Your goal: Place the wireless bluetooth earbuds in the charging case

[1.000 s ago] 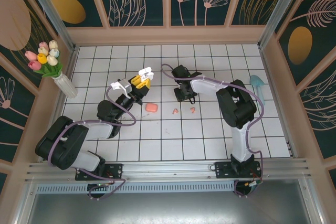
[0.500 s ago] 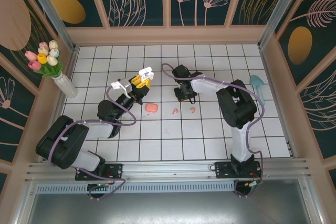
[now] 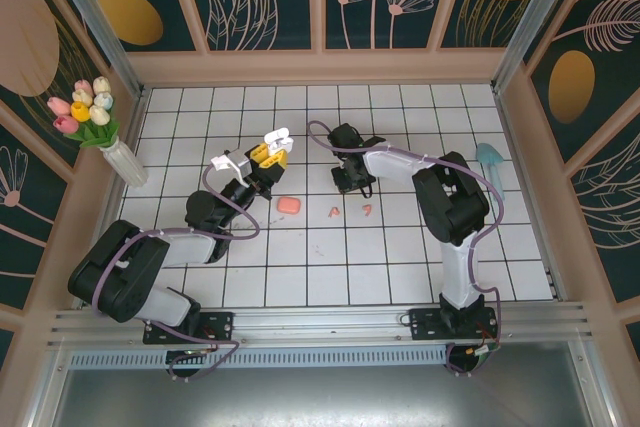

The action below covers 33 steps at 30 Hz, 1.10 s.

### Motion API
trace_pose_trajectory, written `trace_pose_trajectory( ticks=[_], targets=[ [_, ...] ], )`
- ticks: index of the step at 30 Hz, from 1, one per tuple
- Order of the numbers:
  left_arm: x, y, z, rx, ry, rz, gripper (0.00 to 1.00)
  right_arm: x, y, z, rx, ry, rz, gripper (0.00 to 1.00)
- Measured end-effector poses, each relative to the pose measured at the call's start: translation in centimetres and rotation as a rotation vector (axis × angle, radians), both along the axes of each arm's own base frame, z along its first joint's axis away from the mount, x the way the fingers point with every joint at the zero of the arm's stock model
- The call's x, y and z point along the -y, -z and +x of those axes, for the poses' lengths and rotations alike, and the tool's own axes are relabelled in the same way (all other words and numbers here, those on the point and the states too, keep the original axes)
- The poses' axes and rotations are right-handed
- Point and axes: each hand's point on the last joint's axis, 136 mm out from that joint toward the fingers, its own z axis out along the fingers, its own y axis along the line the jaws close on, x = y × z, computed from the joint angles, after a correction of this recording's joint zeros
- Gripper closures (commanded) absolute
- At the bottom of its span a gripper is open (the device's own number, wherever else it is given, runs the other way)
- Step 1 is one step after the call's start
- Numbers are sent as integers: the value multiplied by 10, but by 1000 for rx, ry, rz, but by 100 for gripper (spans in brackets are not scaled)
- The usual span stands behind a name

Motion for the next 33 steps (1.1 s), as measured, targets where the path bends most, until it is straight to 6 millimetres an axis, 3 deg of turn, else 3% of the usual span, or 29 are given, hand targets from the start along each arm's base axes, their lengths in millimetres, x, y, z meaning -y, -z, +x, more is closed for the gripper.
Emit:
trace_pose_trajectory(
  ticks=[12,26,33],
  targets=[
    [0,0,0,0,0,0,100,2,1,-2,-13,2,-14,57],
    [0,0,0,0,0,0,100,-2,2,3,-38,-41,-38,61],
    [0,0,0,0,0,0,100,-4,2,1,-49,-48,-24,68]
  ],
)
